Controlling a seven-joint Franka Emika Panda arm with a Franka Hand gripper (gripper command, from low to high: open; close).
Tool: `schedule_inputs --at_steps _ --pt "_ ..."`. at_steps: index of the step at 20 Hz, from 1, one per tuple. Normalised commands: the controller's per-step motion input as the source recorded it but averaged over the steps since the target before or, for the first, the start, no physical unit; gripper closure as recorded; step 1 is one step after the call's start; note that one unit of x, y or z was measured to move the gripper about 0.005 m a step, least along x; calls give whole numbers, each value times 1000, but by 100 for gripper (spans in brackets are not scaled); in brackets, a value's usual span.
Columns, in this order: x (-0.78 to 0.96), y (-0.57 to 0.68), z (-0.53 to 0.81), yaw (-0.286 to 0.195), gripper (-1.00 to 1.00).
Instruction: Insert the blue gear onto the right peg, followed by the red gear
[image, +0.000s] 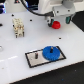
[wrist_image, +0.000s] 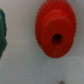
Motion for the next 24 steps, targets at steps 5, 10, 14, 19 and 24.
schedule_inputs --at_steps 5,10,14,19,24 --pt "-378 -109 -315 0 -100" --pt "-311 -113 -158 0 100" --pt "-285 -53 -104 0 100" --pt "-179 -20 -18 0 100" --pt "49 28 353 0 100"
